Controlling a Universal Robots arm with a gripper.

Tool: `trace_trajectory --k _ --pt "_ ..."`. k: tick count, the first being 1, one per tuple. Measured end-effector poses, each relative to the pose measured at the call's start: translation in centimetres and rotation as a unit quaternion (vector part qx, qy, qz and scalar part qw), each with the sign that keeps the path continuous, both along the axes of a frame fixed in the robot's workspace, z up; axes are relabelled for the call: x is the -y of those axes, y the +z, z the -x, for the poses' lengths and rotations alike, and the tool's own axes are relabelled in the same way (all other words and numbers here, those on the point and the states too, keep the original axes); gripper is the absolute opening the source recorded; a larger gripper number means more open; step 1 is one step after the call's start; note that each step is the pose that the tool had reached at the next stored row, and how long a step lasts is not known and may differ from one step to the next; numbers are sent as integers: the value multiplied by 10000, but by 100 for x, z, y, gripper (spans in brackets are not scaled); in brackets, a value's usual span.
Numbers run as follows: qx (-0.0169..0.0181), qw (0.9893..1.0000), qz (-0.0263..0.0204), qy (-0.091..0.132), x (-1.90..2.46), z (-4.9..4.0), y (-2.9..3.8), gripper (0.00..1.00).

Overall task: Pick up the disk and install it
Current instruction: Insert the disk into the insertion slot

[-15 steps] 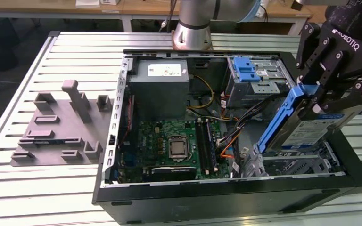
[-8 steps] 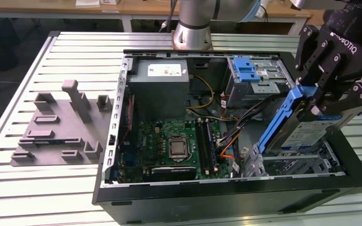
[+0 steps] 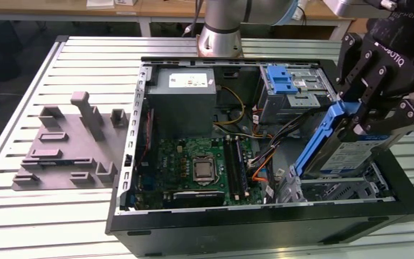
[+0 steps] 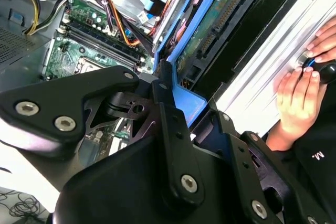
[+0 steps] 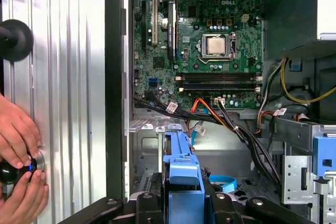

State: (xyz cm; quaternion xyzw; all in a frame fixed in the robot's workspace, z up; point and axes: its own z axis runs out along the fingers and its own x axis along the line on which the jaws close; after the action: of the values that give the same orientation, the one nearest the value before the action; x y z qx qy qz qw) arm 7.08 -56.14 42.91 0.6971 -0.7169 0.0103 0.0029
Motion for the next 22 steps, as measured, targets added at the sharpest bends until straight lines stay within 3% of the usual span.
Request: trace_trajectory --k 22 --pt "0 10000 0 0 18 -1 -203 36"
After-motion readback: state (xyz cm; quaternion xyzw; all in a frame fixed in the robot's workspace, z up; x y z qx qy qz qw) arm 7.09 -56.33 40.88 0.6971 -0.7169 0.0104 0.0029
